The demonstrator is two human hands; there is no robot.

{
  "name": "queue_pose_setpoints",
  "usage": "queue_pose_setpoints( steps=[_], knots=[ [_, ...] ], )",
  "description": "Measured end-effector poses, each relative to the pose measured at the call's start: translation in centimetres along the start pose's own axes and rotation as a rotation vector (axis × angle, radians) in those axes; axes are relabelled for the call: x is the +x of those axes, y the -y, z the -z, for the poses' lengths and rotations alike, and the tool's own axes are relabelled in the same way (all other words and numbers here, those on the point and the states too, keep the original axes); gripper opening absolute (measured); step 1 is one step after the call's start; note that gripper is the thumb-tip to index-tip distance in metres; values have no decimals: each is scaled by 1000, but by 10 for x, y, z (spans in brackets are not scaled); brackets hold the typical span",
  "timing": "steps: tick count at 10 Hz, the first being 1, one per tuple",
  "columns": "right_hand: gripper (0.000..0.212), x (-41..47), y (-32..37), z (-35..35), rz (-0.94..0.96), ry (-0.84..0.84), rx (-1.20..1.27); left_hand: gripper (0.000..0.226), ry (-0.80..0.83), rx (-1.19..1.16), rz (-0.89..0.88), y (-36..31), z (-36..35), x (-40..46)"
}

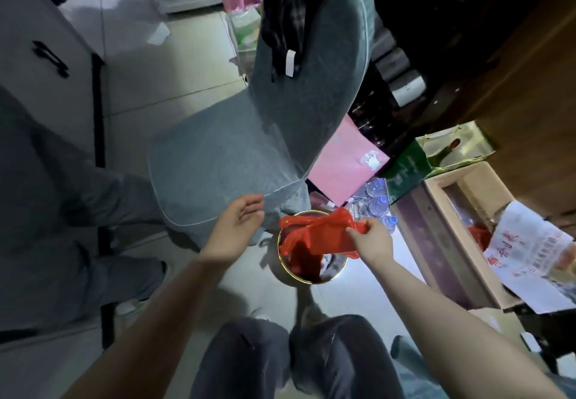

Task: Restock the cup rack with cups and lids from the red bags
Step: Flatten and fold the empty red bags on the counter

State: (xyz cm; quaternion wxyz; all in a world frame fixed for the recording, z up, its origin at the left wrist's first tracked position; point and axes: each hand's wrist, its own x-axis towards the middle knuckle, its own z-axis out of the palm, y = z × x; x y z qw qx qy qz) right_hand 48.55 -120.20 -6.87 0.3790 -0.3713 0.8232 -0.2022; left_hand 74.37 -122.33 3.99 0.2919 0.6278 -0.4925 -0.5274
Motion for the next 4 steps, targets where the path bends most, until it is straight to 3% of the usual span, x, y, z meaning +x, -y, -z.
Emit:
queue_pose_setpoints(
  steps=[2, 3, 4],
  knots=[
    [27, 49, -23, -54, -67, 111, -1, 33, -4, 35, 17, 45, -19, 56],
    [17, 50, -25, -49, -57, 169, 50, 33, 26, 39, 33, 42, -28, 63],
    [25, 34, -5, -21, -28, 185, 114, 34, 75, 48, 31, 17, -36, 55]
  ],
)
